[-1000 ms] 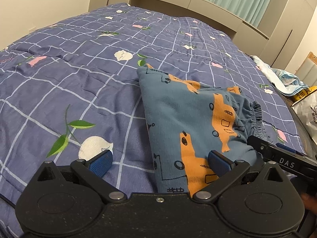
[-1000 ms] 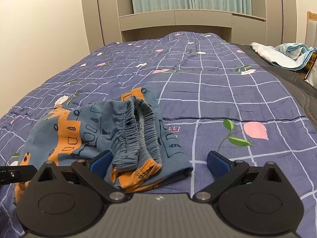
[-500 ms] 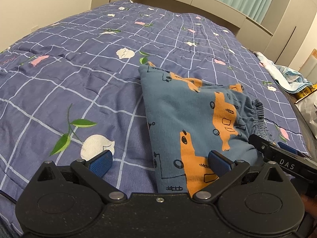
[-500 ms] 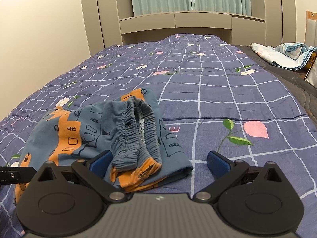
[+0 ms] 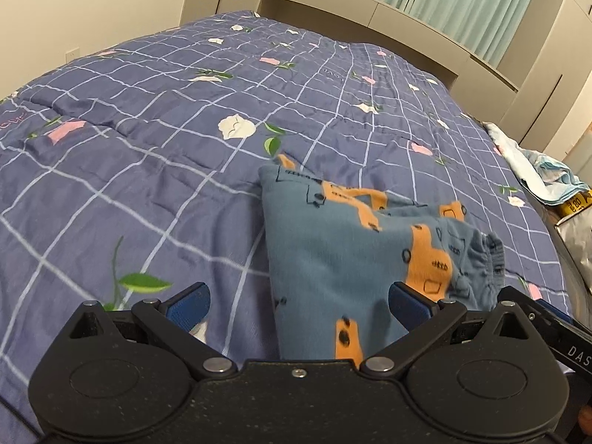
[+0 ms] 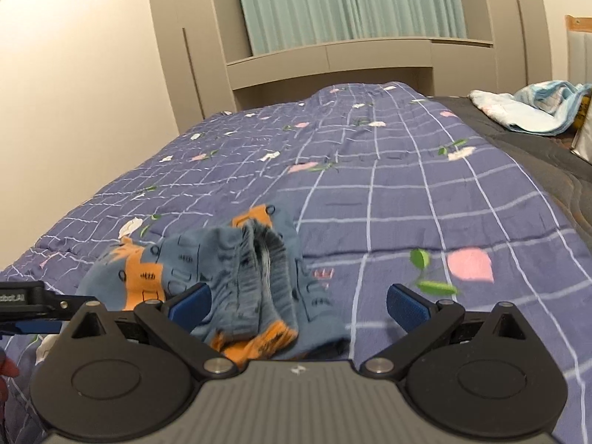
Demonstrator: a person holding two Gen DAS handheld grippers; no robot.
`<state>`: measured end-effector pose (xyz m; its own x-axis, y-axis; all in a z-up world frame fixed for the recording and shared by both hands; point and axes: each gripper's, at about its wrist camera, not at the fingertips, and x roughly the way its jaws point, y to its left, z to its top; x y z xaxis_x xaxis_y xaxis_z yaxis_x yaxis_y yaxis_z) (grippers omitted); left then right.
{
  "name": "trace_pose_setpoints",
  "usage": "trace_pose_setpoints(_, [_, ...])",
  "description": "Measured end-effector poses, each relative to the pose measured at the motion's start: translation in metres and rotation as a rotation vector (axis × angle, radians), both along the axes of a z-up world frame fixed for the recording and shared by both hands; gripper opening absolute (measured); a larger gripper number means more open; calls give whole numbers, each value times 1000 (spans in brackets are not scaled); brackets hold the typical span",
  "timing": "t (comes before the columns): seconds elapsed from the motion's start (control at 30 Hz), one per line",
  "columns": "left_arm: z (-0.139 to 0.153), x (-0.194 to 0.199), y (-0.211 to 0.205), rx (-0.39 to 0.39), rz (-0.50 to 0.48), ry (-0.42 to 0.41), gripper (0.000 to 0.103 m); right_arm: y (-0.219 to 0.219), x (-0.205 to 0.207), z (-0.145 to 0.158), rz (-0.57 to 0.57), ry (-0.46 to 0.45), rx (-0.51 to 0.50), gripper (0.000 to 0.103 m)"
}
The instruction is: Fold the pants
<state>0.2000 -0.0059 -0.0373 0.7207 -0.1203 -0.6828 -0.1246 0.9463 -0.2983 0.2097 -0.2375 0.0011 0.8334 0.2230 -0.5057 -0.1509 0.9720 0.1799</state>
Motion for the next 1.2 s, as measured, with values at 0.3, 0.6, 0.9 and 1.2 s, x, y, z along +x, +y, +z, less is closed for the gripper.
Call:
trace_pose_setpoints(0.3, [-11,10,-6,17,1,30,102,-1,60,3,123,39,52,103])
trace_pose_setpoints(0.6, [-14,11,-6,13,-3,26,103,-8,78,-22,160,93,100,103])
trace_pose_setpoints(0.9, [-14,11,-7,17,-3,22,103,-16,73,-28,166,64,137,103])
trace_pose_setpoints(1.2, [-14,10,-7,15,-2,20,103,-16,70,-28,174,48,140,103])
